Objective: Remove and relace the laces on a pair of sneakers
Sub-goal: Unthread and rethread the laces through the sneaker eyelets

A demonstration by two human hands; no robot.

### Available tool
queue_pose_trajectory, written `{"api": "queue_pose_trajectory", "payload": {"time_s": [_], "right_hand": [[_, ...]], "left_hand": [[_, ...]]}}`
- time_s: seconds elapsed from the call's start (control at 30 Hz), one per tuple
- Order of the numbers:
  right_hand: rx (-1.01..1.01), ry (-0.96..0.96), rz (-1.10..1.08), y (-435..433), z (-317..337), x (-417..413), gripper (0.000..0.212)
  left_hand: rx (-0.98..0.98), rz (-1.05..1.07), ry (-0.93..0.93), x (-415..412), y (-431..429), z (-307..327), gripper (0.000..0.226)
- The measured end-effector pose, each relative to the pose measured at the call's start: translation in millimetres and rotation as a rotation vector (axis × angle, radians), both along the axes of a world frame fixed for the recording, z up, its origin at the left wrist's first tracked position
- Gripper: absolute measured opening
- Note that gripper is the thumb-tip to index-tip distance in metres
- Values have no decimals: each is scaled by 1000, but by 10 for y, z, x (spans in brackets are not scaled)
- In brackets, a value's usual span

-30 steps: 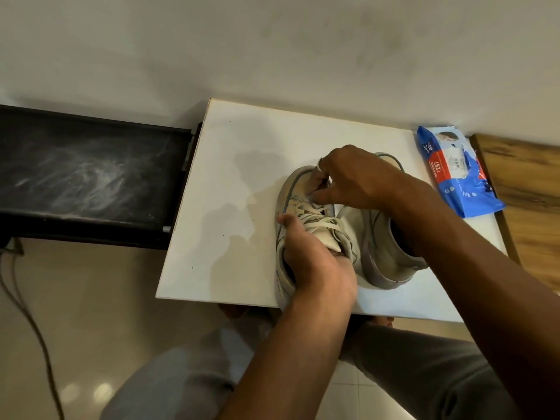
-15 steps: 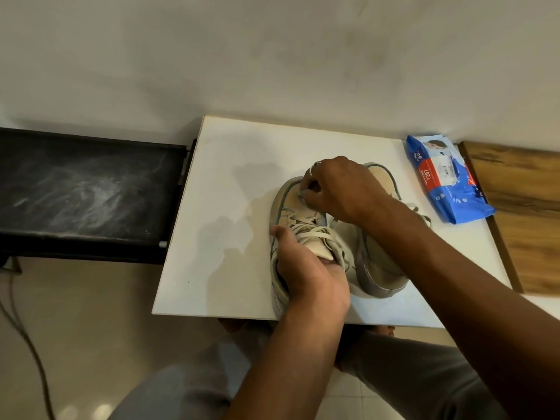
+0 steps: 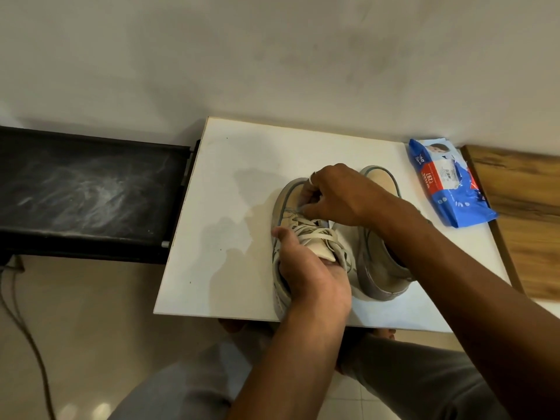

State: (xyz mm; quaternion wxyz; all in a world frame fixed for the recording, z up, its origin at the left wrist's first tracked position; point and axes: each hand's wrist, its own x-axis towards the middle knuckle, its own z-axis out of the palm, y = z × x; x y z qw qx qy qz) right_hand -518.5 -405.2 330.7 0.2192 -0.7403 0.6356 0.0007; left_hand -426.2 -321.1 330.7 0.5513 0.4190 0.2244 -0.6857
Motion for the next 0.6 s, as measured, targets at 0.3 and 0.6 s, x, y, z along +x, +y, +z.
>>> {"api": "queue_pose_trajectory", "payload": {"time_s": [0.3, 0.6], "right_hand": [[-36, 0, -8, 2, -4, -42, 9], [-132, -11, -40, -41, -80, -94, 15]], "left_hand": [[7, 6, -11, -12, 0, -42, 41], [1, 7, -18, -15, -16, -56, 43]]}}
